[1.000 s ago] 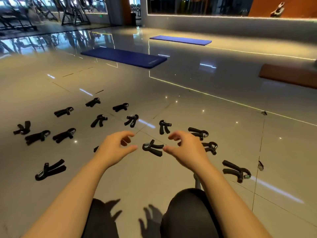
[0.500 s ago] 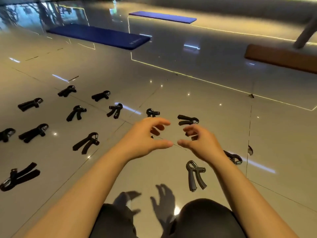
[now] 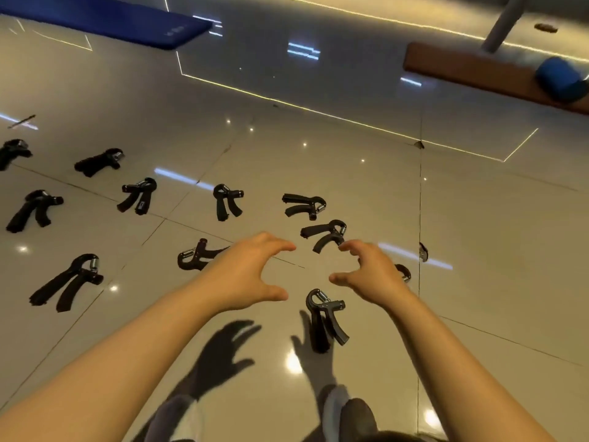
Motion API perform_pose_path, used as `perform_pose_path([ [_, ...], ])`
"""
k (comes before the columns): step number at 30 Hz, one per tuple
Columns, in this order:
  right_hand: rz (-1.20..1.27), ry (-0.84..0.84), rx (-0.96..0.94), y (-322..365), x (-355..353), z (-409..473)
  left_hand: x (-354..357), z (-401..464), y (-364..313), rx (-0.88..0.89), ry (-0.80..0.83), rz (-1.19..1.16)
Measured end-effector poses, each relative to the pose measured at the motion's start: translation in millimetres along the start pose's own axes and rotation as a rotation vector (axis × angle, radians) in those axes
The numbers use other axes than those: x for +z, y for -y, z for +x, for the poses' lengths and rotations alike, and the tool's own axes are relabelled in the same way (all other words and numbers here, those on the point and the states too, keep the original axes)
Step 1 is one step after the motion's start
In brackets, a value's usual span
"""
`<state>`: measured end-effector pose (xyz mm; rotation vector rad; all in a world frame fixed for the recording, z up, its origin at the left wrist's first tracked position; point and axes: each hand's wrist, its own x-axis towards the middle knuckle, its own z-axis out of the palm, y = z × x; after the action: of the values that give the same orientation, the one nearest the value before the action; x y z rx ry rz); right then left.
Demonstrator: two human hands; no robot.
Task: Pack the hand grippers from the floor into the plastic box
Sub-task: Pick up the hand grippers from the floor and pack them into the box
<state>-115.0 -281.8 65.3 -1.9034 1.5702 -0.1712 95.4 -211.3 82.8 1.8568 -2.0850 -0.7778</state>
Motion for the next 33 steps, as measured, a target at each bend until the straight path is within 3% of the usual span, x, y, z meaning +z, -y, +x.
perform_pose_path([
  [5, 0.054, 0.06, 0.147, -66.6, 46.5, 52.3, 51.0, 77.3, 12.9, 0.082, -0.014, -0.115],
  [14, -0.135, 0.007, 0.325, -203.9, 95.2, 123.6, 201.6, 145.1, 74.8, 0.243, 0.214, 0.11],
  [18, -0.345, -0.002, 0.223, -229.0, 100.0, 150.3, 253.5, 149.1, 81.6, 0.33, 0.302, 0.168],
  [23, -0.57, 0.166, 0.191, -243.6, 101.1, 165.9, 284.5, 151.4, 96.6, 0.543, 0.375, 0.353],
  [28, -0.639, 0.15, 0.232, -244.3, 106.4, 154.5, 292.1, 144.8, 107.0, 0.534, 0.361, 0.413],
  [33, -0.685, 0.131, 0.279, -244.8, 120.0, 116.7, 286.9, 123.7, 121.5, 0.356, 0.296, 0.324],
])
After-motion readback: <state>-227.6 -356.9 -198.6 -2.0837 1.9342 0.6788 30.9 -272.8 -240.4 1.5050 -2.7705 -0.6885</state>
